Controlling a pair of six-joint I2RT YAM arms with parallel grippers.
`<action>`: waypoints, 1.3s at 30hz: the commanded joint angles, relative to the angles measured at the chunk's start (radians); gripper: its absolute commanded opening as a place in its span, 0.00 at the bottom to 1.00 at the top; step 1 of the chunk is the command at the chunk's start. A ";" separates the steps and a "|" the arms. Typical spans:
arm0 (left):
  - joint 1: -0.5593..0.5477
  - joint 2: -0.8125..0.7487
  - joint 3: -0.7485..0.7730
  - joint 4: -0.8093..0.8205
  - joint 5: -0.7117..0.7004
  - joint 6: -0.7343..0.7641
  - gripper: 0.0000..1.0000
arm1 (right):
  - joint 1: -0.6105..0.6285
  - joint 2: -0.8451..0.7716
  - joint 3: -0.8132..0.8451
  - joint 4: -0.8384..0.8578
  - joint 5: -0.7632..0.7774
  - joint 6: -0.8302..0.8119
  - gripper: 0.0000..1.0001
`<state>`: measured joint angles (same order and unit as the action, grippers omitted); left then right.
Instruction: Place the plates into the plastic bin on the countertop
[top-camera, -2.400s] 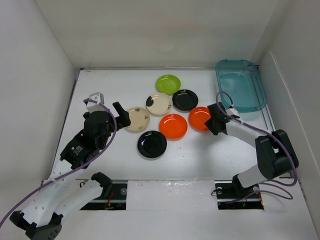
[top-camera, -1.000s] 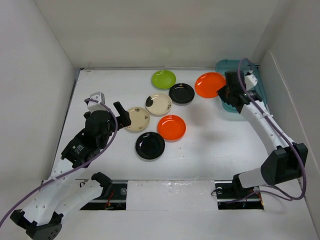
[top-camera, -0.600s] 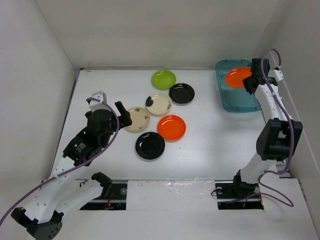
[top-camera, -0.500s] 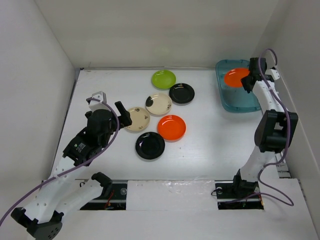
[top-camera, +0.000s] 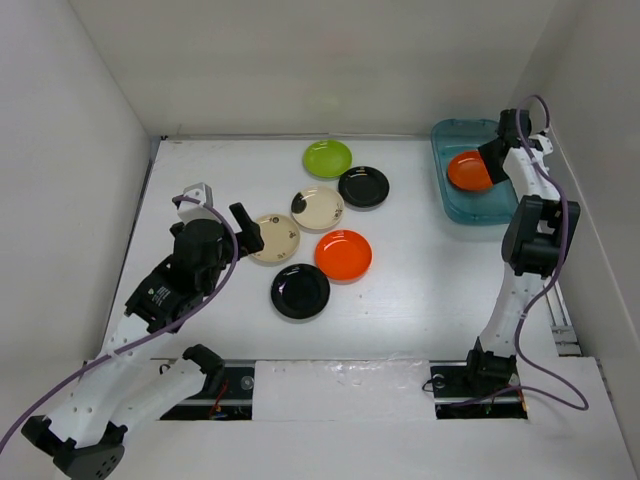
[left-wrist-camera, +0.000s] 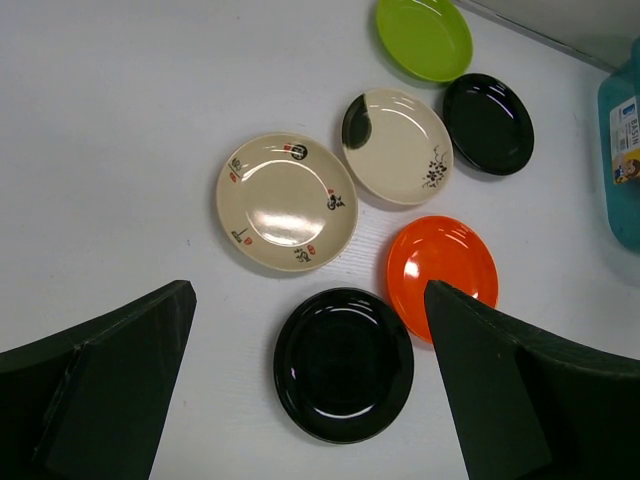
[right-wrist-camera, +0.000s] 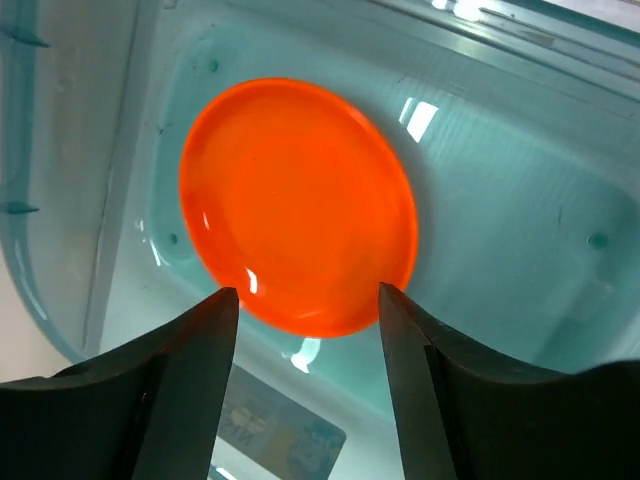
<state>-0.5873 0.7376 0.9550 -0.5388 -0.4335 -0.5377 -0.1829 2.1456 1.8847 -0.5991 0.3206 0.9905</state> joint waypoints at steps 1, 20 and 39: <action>0.001 -0.004 -0.015 0.033 0.002 0.015 1.00 | 0.013 -0.015 0.065 0.015 -0.020 -0.007 0.65; 0.001 0.036 -0.015 0.042 0.022 0.024 1.00 | 0.508 -0.506 -0.547 0.396 -0.140 -0.093 0.93; 0.001 -0.001 -0.015 0.042 0.032 0.024 1.00 | 0.484 -0.104 -0.443 0.535 -0.256 -0.020 0.63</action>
<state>-0.5873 0.7437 0.9421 -0.5205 -0.4026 -0.5282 0.3107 2.0277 1.3888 -0.0986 0.0685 0.9512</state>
